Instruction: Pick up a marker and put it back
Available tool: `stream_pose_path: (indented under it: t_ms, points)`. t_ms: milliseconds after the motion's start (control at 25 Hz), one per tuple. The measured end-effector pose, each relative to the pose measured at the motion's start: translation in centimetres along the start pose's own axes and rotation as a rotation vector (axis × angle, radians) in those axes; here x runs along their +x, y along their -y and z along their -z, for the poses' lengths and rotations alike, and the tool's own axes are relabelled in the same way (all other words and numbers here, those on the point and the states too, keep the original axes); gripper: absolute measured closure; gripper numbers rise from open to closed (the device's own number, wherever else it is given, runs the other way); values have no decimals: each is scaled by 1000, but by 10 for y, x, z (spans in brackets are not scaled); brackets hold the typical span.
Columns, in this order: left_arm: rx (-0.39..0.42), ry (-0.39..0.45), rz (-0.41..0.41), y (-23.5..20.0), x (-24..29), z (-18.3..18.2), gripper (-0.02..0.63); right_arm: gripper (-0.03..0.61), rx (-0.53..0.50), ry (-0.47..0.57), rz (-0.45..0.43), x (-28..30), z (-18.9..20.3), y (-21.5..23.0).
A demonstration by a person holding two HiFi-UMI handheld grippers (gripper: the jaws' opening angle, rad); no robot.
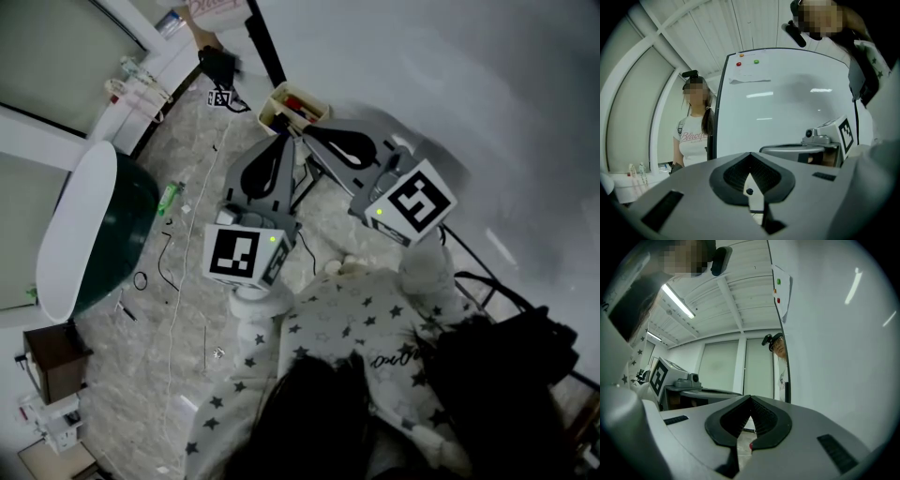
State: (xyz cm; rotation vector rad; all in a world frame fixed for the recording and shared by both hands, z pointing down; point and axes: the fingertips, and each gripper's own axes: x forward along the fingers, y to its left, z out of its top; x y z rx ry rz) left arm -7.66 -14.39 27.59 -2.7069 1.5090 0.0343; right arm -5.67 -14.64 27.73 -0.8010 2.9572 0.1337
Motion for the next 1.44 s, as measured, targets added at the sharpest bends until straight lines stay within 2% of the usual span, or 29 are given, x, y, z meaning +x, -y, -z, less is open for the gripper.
stream_pose_path:
  t_ms: [360, 1440]
  points:
    - [2, 13, 3, 2, 2, -3, 612, 572, 36, -8, 5, -2, 5, 5]
    - [27, 24, -31, -5, -7, -7, 614, 573, 37, 11, -13, 2, 1, 3]
